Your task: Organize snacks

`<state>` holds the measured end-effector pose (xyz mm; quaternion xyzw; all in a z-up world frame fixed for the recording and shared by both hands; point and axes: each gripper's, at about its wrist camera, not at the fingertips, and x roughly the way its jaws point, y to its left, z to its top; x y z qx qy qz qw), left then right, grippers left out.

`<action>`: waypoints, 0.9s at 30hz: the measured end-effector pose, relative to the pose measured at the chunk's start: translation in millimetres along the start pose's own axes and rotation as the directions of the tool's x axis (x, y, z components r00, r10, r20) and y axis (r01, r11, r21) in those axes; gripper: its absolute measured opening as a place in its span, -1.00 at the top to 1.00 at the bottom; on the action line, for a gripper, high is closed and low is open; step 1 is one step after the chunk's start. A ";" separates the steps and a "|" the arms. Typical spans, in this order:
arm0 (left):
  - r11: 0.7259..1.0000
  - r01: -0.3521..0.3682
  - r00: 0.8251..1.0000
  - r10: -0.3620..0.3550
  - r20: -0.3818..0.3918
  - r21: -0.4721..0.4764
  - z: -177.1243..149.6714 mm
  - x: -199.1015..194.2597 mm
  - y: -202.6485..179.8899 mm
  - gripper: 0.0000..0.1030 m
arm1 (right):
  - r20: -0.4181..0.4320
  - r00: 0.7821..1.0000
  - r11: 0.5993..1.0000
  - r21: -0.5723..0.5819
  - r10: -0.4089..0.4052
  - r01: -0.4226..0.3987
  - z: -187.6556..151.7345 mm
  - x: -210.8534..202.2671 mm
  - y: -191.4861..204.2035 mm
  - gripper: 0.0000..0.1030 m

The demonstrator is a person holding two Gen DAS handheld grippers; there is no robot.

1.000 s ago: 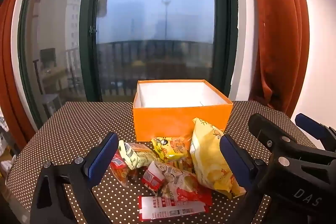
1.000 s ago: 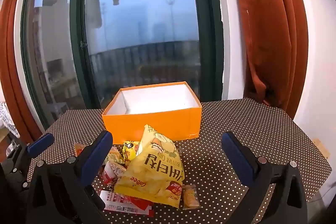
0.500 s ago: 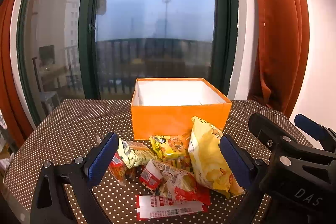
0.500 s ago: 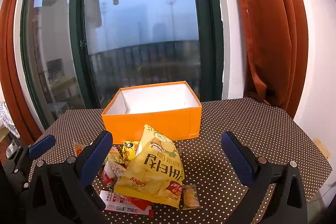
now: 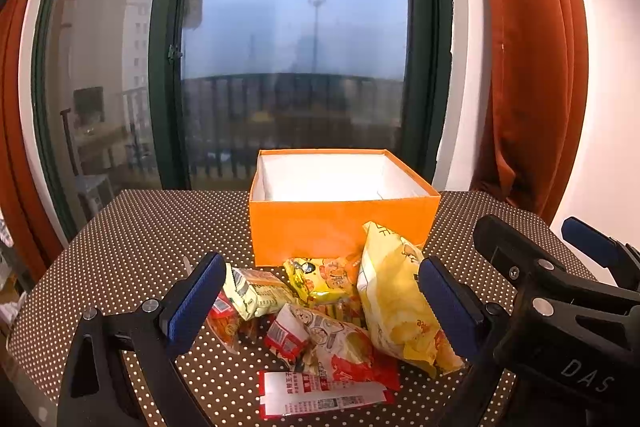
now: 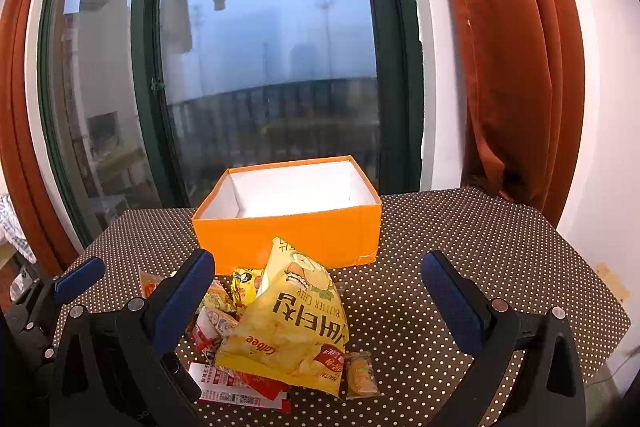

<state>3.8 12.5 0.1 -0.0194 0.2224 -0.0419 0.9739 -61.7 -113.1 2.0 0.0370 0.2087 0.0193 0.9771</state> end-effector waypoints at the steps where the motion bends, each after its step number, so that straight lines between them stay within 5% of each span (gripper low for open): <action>1: 1.000 -0.001 1.000 0.001 0.000 0.000 -0.3 -0.1 0.3 -0.88 | -0.002 1.000 1.000 -0.001 -0.001 0.001 0.5 0.2 0.0 -1.00; 20: 1.000 -0.012 1.000 0.012 0.005 0.004 0.0 4.4 3.5 -0.89 | 0.021 1.000 1.000 -0.010 0.004 -0.004 1.4 1.5 1.4 -1.00; 27: 1.000 -0.026 1.000 0.026 -0.010 -0.002 -1.2 19.3 13.8 -0.89 | -0.040 0.998 0.999 0.026 0.039 -0.038 0.5 17.5 8.1 -1.00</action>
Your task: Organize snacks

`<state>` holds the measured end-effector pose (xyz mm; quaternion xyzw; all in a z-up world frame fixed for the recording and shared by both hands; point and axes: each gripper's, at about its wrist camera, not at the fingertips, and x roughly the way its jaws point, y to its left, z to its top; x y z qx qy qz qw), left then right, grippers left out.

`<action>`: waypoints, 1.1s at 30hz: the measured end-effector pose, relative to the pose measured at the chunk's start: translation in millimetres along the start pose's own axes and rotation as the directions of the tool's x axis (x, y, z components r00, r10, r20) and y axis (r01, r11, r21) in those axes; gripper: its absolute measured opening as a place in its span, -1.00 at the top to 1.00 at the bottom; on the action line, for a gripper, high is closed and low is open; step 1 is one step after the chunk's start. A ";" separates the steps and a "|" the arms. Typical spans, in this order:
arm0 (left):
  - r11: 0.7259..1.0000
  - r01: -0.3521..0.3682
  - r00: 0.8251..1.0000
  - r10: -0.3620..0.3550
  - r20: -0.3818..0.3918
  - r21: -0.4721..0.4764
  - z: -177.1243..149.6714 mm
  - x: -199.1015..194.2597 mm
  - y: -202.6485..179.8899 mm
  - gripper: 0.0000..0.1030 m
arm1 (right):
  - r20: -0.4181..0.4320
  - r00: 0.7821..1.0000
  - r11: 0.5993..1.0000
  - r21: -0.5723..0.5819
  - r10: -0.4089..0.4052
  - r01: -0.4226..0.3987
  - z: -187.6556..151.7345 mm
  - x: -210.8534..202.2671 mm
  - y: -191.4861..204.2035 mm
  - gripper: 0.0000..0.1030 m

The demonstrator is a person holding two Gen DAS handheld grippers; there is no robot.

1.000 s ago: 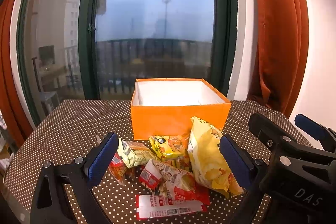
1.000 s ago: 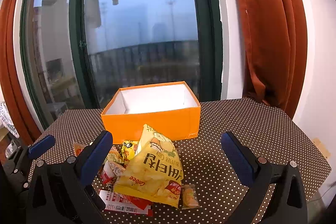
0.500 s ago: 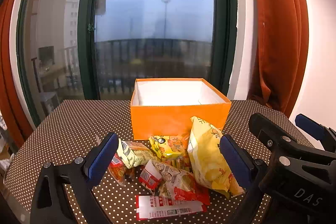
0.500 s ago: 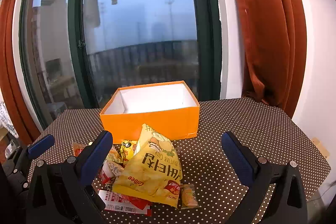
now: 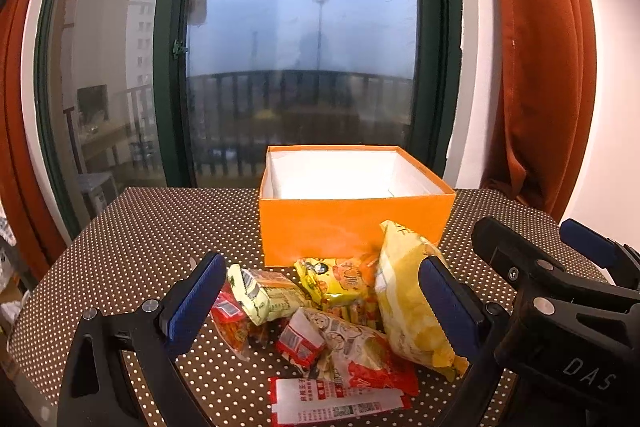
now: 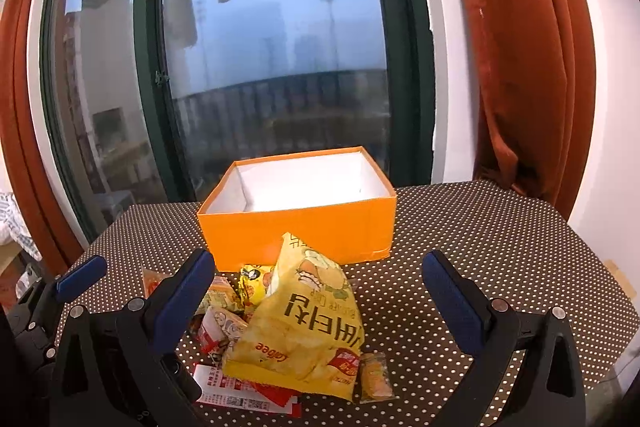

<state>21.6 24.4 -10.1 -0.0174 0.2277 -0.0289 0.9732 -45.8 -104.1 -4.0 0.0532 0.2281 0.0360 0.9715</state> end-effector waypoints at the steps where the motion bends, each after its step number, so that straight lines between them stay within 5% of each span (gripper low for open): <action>1: 1.000 -0.004 1.000 0.004 -0.002 0.000 -0.4 1.8 1.4 -0.89 | -0.015 1.000 1.000 0.001 0.000 0.000 -0.2 3.7 1.2 -1.00; 15: 0.999 -0.036 0.989 0.033 -0.143 -0.016 -14.2 75.1 19.7 -0.89 | -0.127 0.992 1.000 -0.004 -0.029 0.029 -10.8 74.1 11.4 -1.00; 30: 0.996 -0.085 0.964 0.072 -0.255 -0.038 -45.6 126.1 29.3 -0.88 | -0.294 0.956 0.999 0.029 -0.023 0.033 -40.9 130.5 8.4 -1.00; 33: 0.995 -0.102 0.954 0.092 -0.284 -0.021 -54.3 135.0 30.7 -0.88 | -0.318 0.948 0.999 0.041 0.000 0.014 -45.5 138.8 10.7 -0.83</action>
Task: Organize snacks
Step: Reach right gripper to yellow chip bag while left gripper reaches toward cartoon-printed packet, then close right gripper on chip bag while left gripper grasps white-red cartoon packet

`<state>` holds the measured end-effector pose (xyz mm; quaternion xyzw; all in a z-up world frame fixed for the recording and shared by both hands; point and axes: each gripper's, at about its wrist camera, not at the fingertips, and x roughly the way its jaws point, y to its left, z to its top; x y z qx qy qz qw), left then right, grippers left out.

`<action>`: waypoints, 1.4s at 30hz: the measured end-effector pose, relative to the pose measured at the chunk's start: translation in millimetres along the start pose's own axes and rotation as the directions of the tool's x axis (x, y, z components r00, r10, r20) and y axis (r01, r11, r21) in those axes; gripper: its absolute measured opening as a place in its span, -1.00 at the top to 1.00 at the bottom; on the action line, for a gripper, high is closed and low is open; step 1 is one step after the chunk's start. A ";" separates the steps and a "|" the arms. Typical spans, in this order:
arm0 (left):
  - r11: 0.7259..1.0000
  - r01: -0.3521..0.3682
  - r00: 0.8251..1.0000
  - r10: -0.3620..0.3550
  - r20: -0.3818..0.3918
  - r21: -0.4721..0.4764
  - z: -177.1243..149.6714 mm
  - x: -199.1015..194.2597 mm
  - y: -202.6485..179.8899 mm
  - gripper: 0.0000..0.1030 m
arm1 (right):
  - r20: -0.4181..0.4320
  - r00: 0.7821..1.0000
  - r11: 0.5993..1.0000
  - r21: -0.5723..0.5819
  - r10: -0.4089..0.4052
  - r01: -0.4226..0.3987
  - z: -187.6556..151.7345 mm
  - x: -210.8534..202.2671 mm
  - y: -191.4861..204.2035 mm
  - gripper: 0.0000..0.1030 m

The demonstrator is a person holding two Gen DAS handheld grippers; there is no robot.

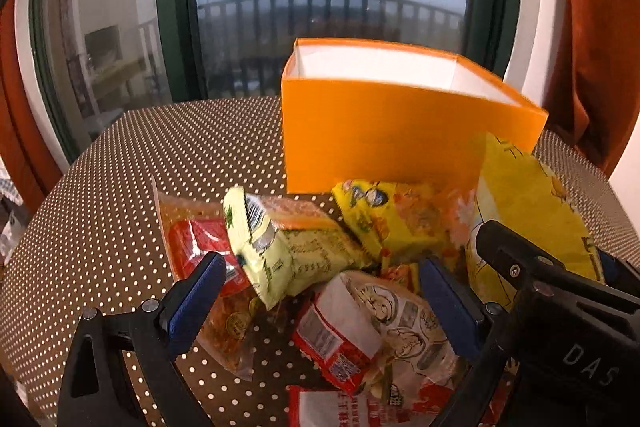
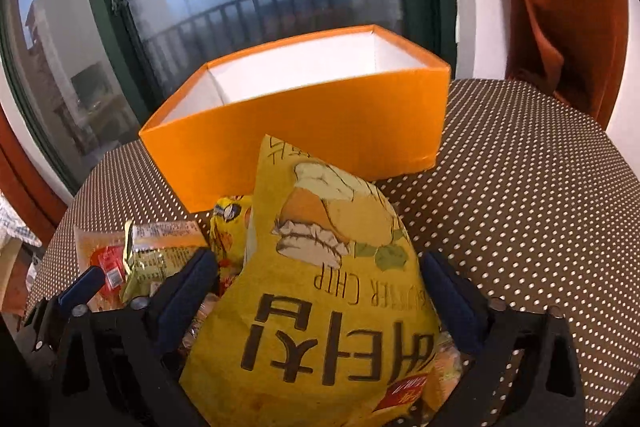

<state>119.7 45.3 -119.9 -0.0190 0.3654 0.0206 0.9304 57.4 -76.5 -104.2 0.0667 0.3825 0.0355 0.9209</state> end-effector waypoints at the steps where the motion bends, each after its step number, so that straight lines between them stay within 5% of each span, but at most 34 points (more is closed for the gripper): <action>1: 1.000 -0.005 1.000 0.005 -0.006 0.002 -1.6 1.8 0.2 -0.88 | -0.005 1.000 1.000 -0.013 -0.007 0.007 -1.9 2.1 3.1 -0.73; 7: 1.000 -0.012 1.000 0.012 -0.016 0.015 -10.9 11.3 0.8 -0.87 | -0.009 0.999 0.997 -0.066 -0.032 0.031 -10.6 6.6 8.0 -0.21; 12: 1.000 -0.003 1.000 0.003 -0.012 -0.001 -15.5 4.5 3.6 -0.88 | 0.010 1.000 0.997 -0.072 -0.029 0.030 -13.2 2.0 6.1 -0.03; 26: 0.999 0.019 1.000 -0.019 -0.007 -0.029 -31.2 -20.7 -6.8 -0.90 | 0.100 0.993 0.992 -0.096 -0.070 0.079 -20.3 -34.1 -6.6 0.04; 42: 0.997 0.057 0.995 -0.061 -0.073 -0.054 -39.8 2.0 -26.2 -0.95 | 0.079 0.991 0.990 -0.081 -0.108 0.114 -30.4 -22.1 -20.7 0.03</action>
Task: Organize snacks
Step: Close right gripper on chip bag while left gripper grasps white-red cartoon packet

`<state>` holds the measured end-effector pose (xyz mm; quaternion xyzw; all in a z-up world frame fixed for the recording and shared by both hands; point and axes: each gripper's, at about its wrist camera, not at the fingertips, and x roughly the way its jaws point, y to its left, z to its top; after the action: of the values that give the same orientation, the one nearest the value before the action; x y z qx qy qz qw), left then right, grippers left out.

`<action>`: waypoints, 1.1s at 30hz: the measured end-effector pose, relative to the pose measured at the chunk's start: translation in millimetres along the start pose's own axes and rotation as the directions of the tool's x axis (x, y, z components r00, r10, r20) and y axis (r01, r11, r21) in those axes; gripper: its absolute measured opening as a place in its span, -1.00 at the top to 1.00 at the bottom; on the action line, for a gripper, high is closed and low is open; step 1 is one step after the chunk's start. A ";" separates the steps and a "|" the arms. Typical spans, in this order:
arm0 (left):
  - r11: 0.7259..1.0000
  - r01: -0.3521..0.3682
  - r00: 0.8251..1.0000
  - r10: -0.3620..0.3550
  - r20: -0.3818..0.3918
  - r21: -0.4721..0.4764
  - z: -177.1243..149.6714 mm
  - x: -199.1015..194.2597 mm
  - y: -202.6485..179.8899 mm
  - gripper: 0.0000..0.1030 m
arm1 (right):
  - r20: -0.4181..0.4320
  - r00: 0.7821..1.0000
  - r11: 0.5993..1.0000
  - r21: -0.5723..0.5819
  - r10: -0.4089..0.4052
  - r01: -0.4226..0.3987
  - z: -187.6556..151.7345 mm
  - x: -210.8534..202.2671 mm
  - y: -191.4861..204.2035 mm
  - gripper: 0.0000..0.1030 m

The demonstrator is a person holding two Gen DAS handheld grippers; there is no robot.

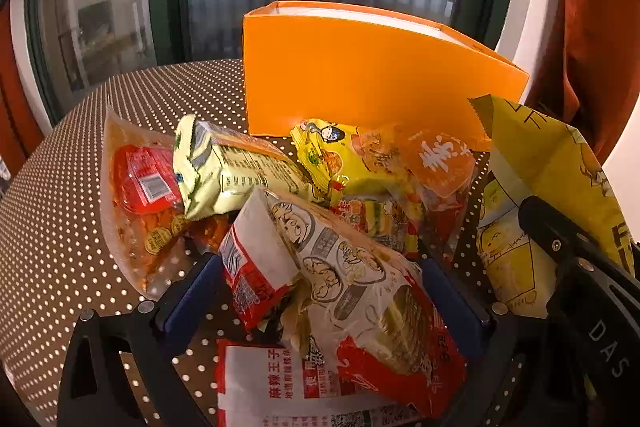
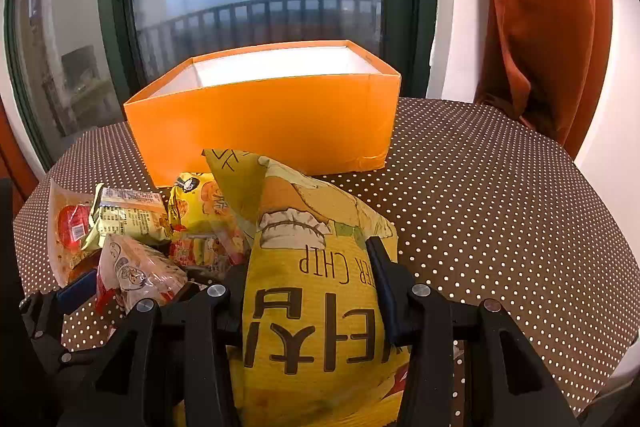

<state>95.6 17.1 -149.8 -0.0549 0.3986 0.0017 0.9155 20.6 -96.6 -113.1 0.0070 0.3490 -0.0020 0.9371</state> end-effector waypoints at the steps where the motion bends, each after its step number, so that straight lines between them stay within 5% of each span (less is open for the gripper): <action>1: 1.000 0.004 1.000 -0.004 -0.005 -0.008 -0.3 1.5 0.6 -0.97 | -0.001 1.000 1.000 -0.001 -0.001 0.001 0.0 0.3 0.3 0.03; 9: 0.999 0.043 0.999 -0.043 -0.022 0.005 -3.8 3.2 0.4 -0.43 | -0.001 1.000 1.000 -0.030 0.004 -0.004 0.0 -0.8 6.4 0.03; 15: 0.999 0.035 0.999 -0.035 -0.001 0.031 -7.9 -9.4 -3.3 -0.21 | -0.002 0.999 0.999 -0.019 0.033 -0.033 -0.5 -5.0 2.7 0.03; 33: 0.998 0.021 0.988 -0.029 0.153 0.052 -4.1 -74.1 -13.1 -0.17 | 0.100 0.990 0.995 -0.010 0.095 -0.094 12.2 -49.7 0.1 0.03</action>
<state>42.7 6.7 -97.2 -0.0368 0.3260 -0.0155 0.9445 -9.0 -96.8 -71.5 0.0212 0.3007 0.0429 0.9525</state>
